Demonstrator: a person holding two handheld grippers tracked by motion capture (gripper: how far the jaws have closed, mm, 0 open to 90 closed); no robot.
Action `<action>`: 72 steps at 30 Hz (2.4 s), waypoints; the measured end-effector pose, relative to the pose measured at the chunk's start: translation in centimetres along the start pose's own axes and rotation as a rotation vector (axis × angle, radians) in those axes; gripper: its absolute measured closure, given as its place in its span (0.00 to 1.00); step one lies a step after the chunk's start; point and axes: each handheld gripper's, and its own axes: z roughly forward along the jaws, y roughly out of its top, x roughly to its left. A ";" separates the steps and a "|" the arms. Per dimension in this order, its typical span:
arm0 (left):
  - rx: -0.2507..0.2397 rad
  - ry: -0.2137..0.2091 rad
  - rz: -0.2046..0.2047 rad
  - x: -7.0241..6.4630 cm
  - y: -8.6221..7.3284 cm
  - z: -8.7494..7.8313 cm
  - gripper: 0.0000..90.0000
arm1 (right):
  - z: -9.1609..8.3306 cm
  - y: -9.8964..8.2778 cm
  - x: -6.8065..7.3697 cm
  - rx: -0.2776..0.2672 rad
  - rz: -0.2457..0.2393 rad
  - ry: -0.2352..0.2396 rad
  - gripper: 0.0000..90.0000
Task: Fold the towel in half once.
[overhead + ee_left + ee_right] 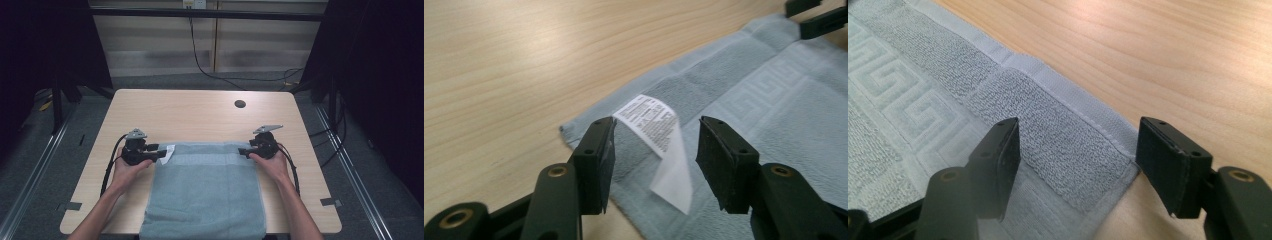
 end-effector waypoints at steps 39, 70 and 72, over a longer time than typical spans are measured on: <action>0.108 -0.022 0.176 -2.4 -0.1 3.4 0.78 | -0.7 -1.5 2.7 -0.010 -0.016 0.063 0.92; -0.239 -0.105 0.083 -2.0 10.5 -4.7 0.93 | -9.1 9.5 0.7 -0.315 0.041 0.098 0.94; -0.255 -0.087 0.102 -2.0 11.5 -5.3 0.93 | -9.5 10.5 0.6 -0.334 0.040 0.099 0.94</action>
